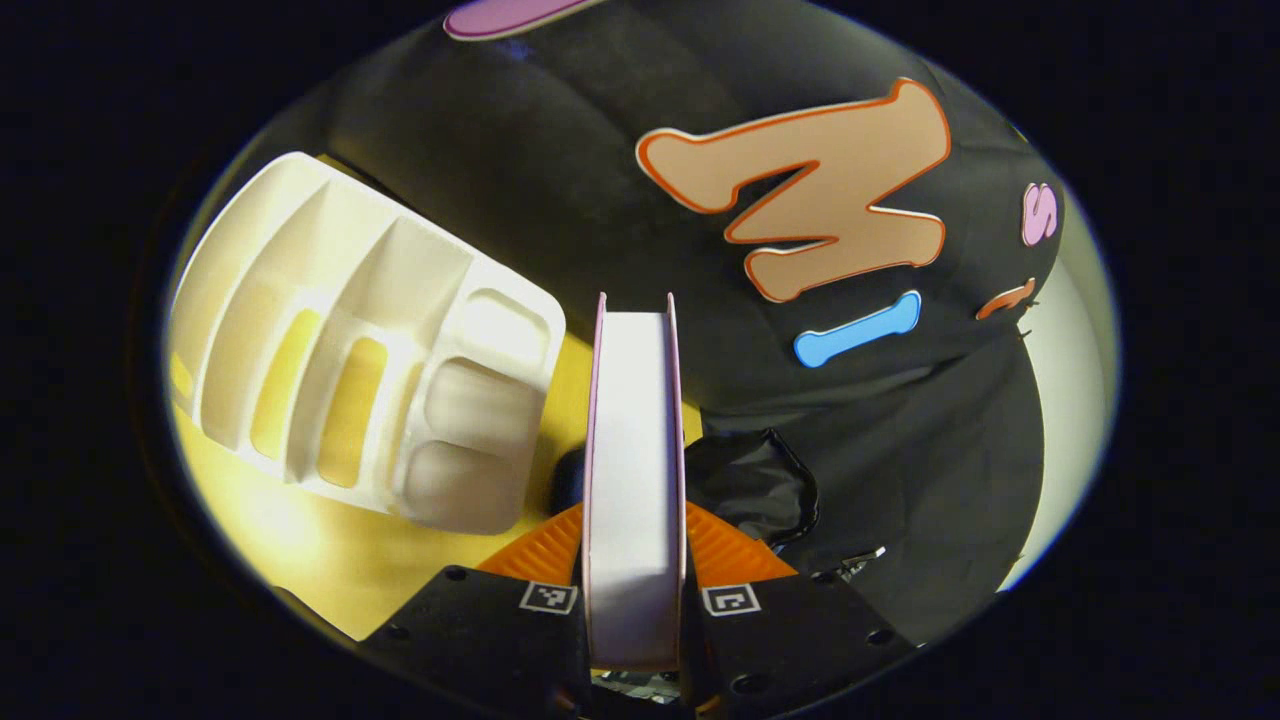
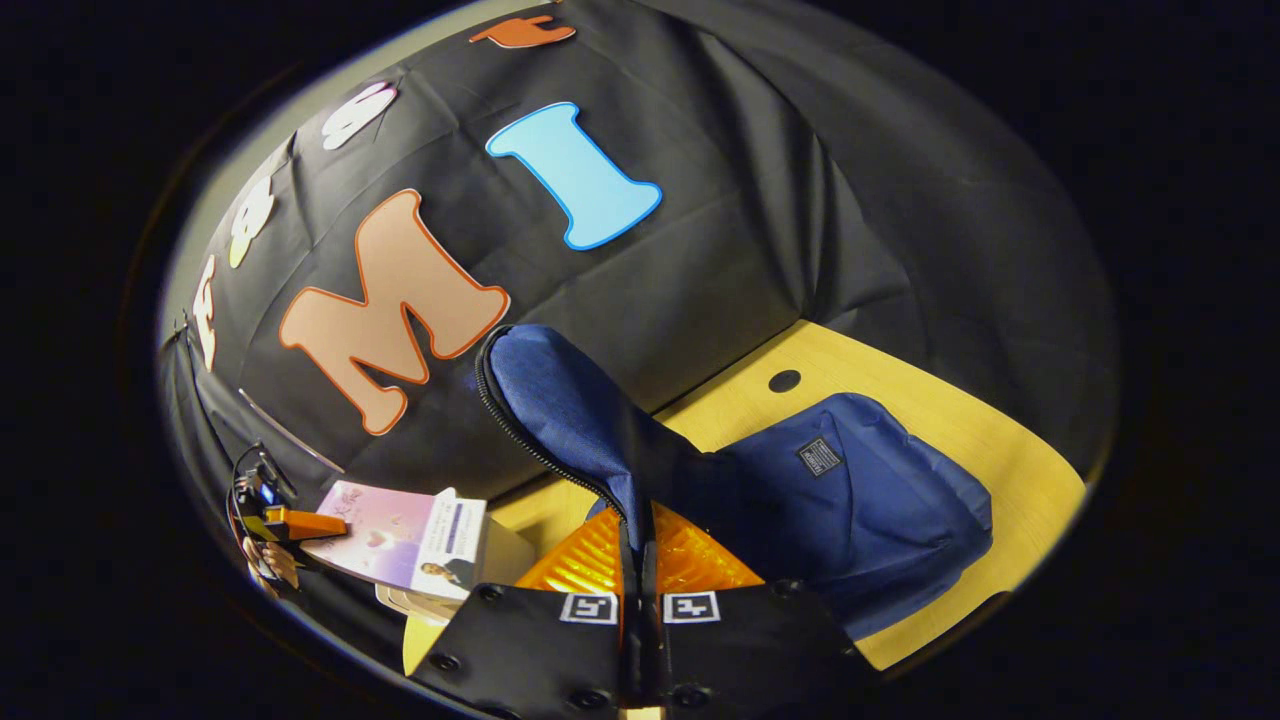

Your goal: Open the schoolbag, grab two books from the bookshelf and put them into the schoolbag.

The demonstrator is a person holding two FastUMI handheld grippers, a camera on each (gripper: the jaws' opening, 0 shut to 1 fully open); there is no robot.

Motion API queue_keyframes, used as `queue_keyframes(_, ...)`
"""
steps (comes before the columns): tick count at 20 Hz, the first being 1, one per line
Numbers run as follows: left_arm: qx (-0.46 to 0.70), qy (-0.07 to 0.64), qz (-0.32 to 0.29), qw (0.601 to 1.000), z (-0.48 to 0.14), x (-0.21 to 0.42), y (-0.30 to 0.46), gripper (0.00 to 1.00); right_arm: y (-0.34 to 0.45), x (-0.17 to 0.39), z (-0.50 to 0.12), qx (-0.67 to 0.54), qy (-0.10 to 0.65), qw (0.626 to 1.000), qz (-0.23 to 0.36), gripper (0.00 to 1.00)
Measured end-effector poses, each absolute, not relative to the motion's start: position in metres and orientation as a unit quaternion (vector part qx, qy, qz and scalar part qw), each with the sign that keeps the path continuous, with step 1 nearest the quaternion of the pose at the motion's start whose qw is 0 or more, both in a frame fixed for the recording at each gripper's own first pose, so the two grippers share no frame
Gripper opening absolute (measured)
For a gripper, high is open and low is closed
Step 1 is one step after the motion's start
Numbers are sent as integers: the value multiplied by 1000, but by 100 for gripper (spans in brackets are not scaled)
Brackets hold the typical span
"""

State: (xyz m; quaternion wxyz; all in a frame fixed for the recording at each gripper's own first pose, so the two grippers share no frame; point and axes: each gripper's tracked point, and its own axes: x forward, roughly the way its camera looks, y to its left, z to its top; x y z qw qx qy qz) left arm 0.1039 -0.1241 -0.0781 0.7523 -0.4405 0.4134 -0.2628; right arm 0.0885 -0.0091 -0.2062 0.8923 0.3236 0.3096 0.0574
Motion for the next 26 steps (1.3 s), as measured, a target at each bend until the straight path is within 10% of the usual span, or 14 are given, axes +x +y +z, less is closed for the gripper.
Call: queue_keyframes(26, -477, 504, -298, 655, -164, 85, -342, 31, -15, 91, -204, 356, 307, 879, 77, 3)
